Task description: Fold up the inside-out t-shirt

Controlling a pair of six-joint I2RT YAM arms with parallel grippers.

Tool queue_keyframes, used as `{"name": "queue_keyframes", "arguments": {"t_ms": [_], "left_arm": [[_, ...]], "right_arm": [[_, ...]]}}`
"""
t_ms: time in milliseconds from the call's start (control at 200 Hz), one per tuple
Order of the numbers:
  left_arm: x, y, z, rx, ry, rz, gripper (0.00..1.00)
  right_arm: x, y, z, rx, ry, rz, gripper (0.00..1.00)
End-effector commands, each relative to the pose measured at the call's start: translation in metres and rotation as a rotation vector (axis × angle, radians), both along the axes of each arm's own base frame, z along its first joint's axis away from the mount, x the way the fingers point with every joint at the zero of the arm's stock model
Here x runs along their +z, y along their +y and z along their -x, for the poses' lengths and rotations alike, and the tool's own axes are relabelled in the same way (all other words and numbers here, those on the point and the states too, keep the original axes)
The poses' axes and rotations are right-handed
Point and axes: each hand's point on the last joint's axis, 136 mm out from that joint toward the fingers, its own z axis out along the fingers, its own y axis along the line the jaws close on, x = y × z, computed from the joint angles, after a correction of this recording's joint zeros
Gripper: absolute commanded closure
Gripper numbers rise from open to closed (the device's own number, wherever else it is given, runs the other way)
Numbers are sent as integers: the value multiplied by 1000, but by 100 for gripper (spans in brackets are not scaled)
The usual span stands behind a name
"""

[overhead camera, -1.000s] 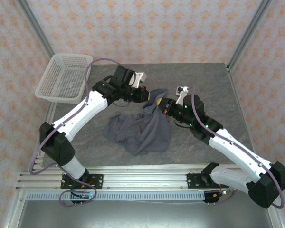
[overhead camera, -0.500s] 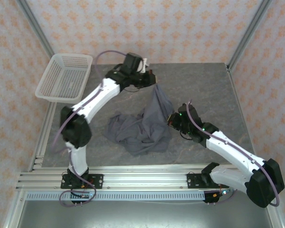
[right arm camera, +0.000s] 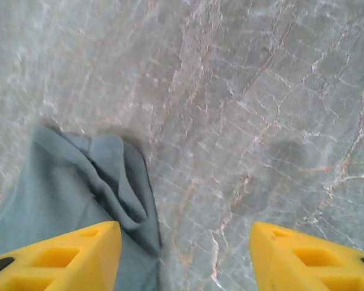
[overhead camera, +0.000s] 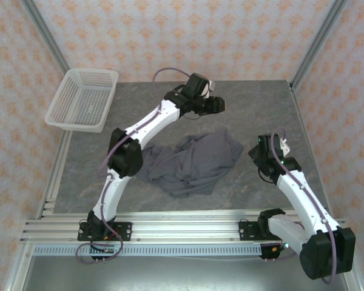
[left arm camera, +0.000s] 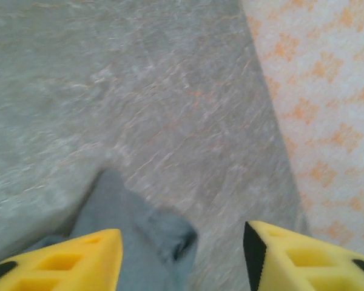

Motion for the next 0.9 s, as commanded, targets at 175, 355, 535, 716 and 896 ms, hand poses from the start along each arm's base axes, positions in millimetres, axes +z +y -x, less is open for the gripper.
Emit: {"name": "queue_keyframes", "arguments": {"t_ms": [175, 355, 535, 716, 896], "left_arm": [[73, 155, 93, 171, -254, -272, 26], [26, 253, 171, 312, -144, -456, 22], [-9, 212, 199, 126, -52, -278, 22], [-35, 141, 202, -85, 2, -349, 22], [-41, 122, 187, -28, -4, -269, 22]], "right_arm": [[46, 125, -21, 651, -46, -24, 44], [18, 164, -23, 802, 80, 124, 40], [8, 125, -61, 690, 91, 193, 34], [-13, 75, -88, 576, 147, 155, 34], [-39, 109, -112, 624, 156, -184, 47]]}}
